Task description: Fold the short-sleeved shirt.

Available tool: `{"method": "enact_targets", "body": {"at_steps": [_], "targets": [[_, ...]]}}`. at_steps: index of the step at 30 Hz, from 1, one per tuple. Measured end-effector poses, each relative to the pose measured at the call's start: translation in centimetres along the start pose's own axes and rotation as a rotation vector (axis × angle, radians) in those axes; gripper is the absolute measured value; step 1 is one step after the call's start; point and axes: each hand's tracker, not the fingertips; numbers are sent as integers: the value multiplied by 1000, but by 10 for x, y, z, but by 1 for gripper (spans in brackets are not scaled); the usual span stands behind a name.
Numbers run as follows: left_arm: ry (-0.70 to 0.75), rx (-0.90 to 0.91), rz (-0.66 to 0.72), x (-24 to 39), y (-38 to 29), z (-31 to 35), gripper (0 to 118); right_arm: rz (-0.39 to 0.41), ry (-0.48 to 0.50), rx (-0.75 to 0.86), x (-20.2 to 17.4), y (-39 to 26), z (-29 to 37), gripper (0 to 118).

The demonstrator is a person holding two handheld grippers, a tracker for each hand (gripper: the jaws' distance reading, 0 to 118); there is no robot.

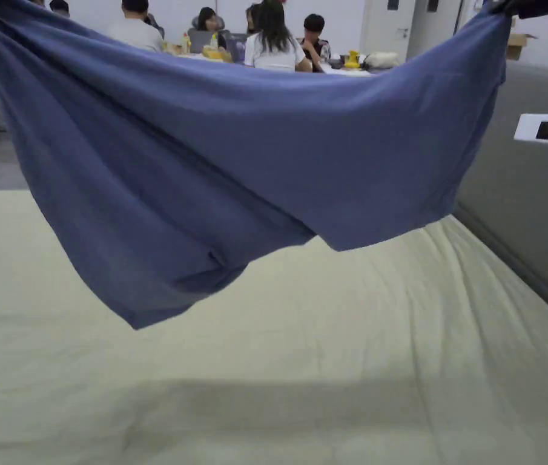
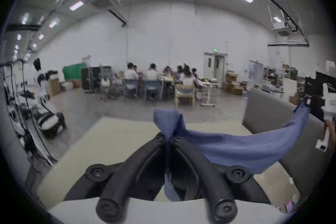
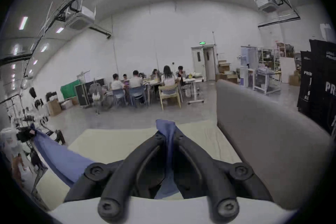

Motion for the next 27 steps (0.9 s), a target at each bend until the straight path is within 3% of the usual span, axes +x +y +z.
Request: {"method": "enact_targets", "body": {"at_steps": [2, 6, 10, 15, 20, 23, 27], "targets": [[79, 30, 8, -4, 16, -18, 0, 6, -22, 3, -5, 21, -22, 8], [91, 19, 38, -6, 10, -49, 0, -31, -10, 6, -16, 24, -56, 8], [93, -29, 46, -9, -61, -85, 0, -28, 25, -51, -16, -29, -99, 8], [-22, -267, 153, -10, -205, -110, 0, -6, 35, -228, 5, -158, -141, 8], [-76, -511, 75, 7, -361, -104, 0, -46, 35, -442, 37, -336, -138, 8], [-131, -627, 110, 17, -421, -86, 0, -62, 19, -537, 46, -422, -106, 8], [-142, -635, 142, 18, -450, -48, 0, -84, 15, -576, 62, -486, -60, 8]]}}
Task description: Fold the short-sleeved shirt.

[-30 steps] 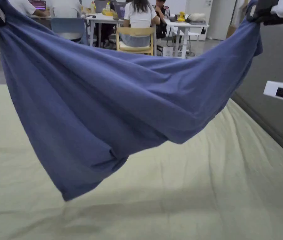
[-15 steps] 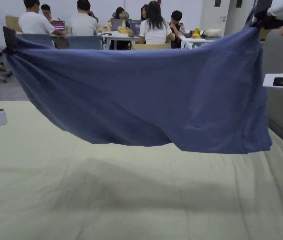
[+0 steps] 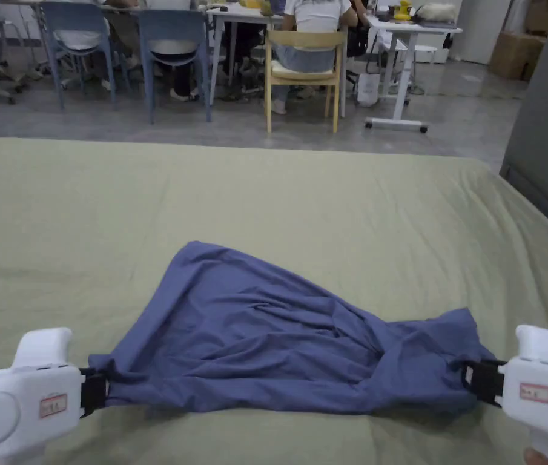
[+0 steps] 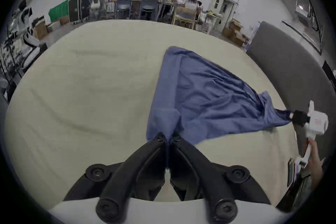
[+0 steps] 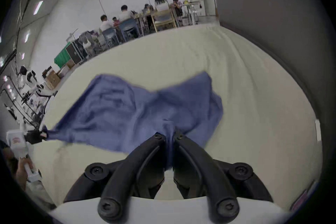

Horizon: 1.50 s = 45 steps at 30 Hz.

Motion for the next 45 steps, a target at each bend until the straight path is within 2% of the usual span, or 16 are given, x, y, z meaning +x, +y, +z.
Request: {"method": "enact_targets", "body": {"at_steps": [5, 11, 15, 19, 20, 21, 22, 23, 24, 30, 32, 33, 34, 35, 44, 45], "targets": [[-33, 50, 11, -2, -30, 56, 0, -51, 9, 7, 18, -55, 51, 8], [-31, 86, 32, -20, -68, 125, 0, 9, -7, 30, 22, -100, 129, 8], [58, -28, -7, -33, -123, 135, 0, 18, -26, -38, 32, -142, 158, 8], [64, -137, 81, -45, -164, 120, 0, 39, -50, -142, 39, -172, 156, 8], [59, -145, 107, -47, -167, 116, 1, 10, -19, -178, 39, -172, 153, 13], [36, -155, 134, -49, -167, 114, 19, -8, -18, -198, 38, -171, 151, 47], [31, -174, 151, -42, -166, 114, 50, -7, -48, -202, 36, -166, 150, 87], [42, -178, 163, -43, -166, 115, 78, 1, -54, -197, 34, -164, 151, 110], [35, -173, 170, -44, -165, 117, 83, 0, -47, -202, 33, -162, 152, 117], [16, 2, 191, -21, -154, 211, 83, -54, 22, -132, 19, -148, 222, 116], [-32, 98, 171, -12, -154, 255, 82, 23, 27, -49, 4, -146, 257, 104], [-67, 152, 132, -6, -155, 273, 58, 68, 39, -21, -3, -145, 267, 65], [-28, 182, 90, 4, -154, 286, 14, 107, 9, -8, -12, -144, 274, 17], [82, 203, 95, 15, -152, 289, 0, 125, -52, 13, -20, -145, 274, 3], [46, 172, -97, 45, -72, 230, 0, 110, 43, 12, -28, -132, 252, 3], [38, 169, -95, 45, -53, 209, 16, 117, 44, 6, -29, -130, 247, 3]]}}
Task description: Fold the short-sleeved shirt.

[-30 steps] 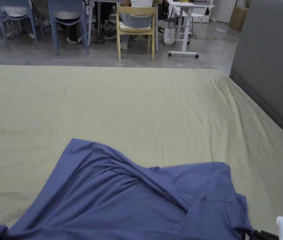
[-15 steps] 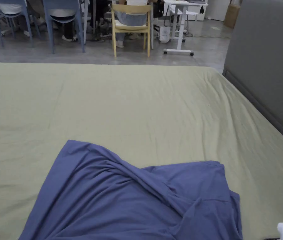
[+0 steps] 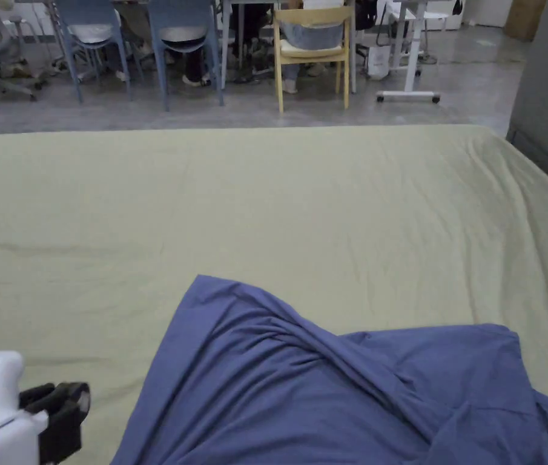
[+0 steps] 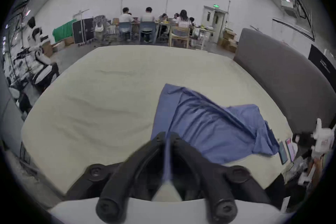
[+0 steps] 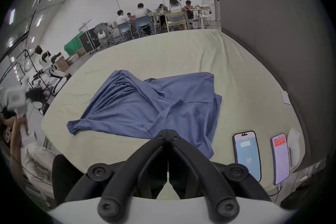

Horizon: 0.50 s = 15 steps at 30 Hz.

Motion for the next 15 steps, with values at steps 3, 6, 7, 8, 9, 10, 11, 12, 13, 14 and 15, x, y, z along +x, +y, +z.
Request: {"method": "enact_targets", "body": {"at_steps": [3, 6, 7, 8, 9, 10, 11, 12, 13, 14, 15], "targets": [[-77, -54, -3, 8, 55, -96, 89, -3, 17, -18, 2, 8, -14, 3], [-61, -162, -67, 16, 97, -212, 89, -17, 12, -27, 7, 14, -28, 3], [-43, -190, -82, 20, 105, -250, 89, -23, 6, -29, 11, 15, -33, 3], [-29, -235, -66, 24, 111, -287, 89, -35, 2, -31, 15, 18, -38, 3], [-12, -268, -49, 25, 114, -316, 89, -44, -1, -33, 18, 19, -41, 3], [-1, -320, -25, 24, 117, -348, 89, -55, -9, -38, 21, 21, -45, 3], [9, -343, 4, 23, 117, -375, 89, -59, -18, -42, 23, 23, -48, 3], [19, -370, 41, 22, 115, -394, 89, -58, -24, -45, 26, 23, -49, 3], [22, -394, 86, 19, 112, -414, 89, -57, -38, -50, 29, 23, -51, 3], [21, -414, 126, 16, 106, -429, 89, -55, -56, -59, 32, 23, -53, 3], [25, -447, 159, 17, 98, -436, 89, -54, -68, -69, 34, 24, -54, 3]]}}
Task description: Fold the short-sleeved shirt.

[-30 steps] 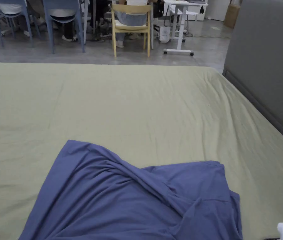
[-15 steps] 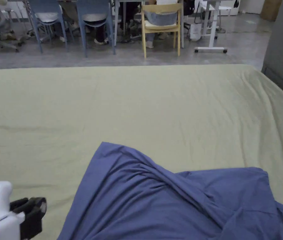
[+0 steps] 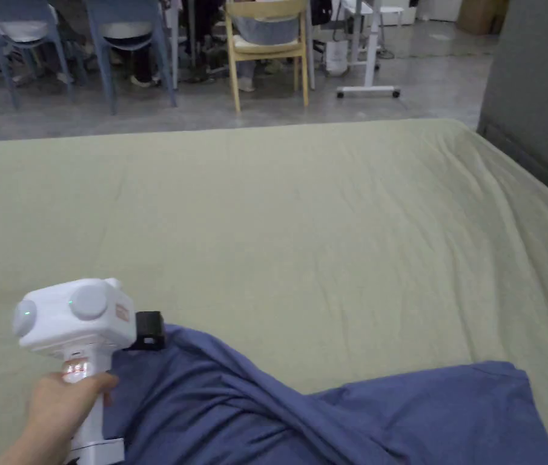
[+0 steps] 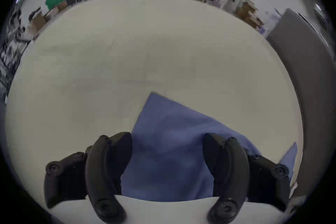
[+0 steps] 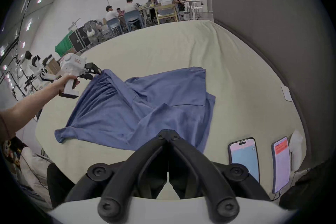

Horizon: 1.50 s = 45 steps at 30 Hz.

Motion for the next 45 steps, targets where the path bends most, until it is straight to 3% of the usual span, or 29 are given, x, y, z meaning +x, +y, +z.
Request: {"method": "enact_targets", "body": {"at_steps": [2, 3, 5, 8, 10, 11, 12, 13, 14, 15, 19, 20, 21, 22, 24, 25, 26, 28, 29, 33, 36, 39, 45], "targets": [[34, 15, -23, 6, -11, -3, 89, 1, -19, -13, 7, 0, -3, 3], [52, 82, -93, 13, -18, 8, 79, -1, -30, -16, 10, 0, -5, 3], [92, 106, -240, 30, -32, 21, 0, -17, -44, -17, 18, -1, -11, 3], [-80, 40, -223, 34, -41, 47, 0, -44, -30, -21, 28, 8, -20, 3], [-41, 142, -277, 42, -51, 76, 0, -31, -27, -8, 31, 24, -23, 5], [-59, 195, -276, 42, -55, 94, 0, -29, -24, 10, 34, 37, -25, 34], [-104, 214, -264, 42, -58, 111, 0, -41, -23, 8, 39, 55, -35, 105], [-134, 234, -250, 39, -59, 123, 0, -54, -16, -24, 44, 68, -48, 118], [-143, 255, -260, 40, -63, 137, 0, -68, 31, -71, 52, 83, -61, 118], [-138, 276, -275, 41, -68, 147, 0, -73, 59, -17, 62, 92, -71, 118], [-159, 267, -249, 43, -78, 164, 0, -144, -14, -208, 102, 138, -165, 118], [-170, 268, -230, 42, -78, 164, 0, -179, -30, -234, 98, 133, -201, 111], [-187, 259, -199, 41, -76, 162, 0, -194, -37, -270, 103, 136, -220, 92], [-127, 357, -257, 39, -72, 164, 0, -209, -35, -307, 107, 136, -238, 73], [-121, 353, -245, 40, -74, 160, 0, -261, -96, -356, 107, 133, -256, 64], [-118, 352, -241, 37, -70, 156, 0, -213, -103, -330, 103, 133, -249, 44], [-135, 337, -222, 36, -73, 155, 0, -148, -112, -298, 97, 136, -239, 44], [-151, 340, -199, 33, -75, 156, 0, -24, -147, -249, 84, 135, -223, 26], [-165, 326, -180, 29, -74, 155, 0, -50, -143, -236, 80, 135, -216, 4], [-176, 363, -158, 25, -81, 173, 0, -8, -105, -173, 64, 144, -199, 4], [-228, 408, -106, 18, -85, 207, 0, -77, -26, -56, 58, 157, -160, 4], [-269, 509, -68, 7, -80, 259, 0, -98, 48, 103, 51, 180, -102, 4], [-235, 726, -117, 0, -37, 377, 0, -90, 175, 364, 19, 269, 13, 4]]}}
